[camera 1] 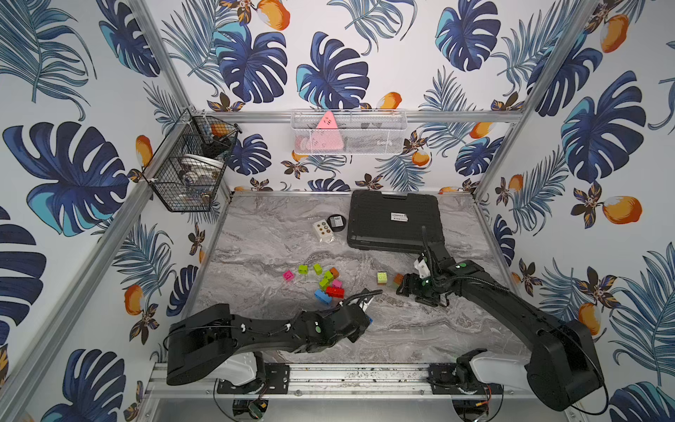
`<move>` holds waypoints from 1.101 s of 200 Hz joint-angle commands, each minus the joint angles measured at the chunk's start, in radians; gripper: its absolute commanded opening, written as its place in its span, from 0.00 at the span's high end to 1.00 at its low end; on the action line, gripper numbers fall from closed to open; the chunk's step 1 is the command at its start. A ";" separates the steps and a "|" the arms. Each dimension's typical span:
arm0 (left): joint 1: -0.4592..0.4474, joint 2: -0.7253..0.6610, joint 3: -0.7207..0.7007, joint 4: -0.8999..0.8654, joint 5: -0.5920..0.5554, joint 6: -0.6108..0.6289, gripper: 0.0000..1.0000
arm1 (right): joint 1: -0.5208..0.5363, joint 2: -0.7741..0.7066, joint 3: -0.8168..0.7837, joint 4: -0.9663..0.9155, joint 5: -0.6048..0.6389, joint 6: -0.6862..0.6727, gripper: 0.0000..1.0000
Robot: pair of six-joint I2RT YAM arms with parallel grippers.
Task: Assemble the letter h with lego
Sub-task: Adjust the lego brick at the center of the board, then pick up the lego brick from the center of the board.
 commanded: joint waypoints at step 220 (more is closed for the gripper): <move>0.570 0.437 0.539 -0.555 -0.064 -0.434 0.44 | 0.059 -0.005 0.021 0.026 -0.061 -0.075 0.29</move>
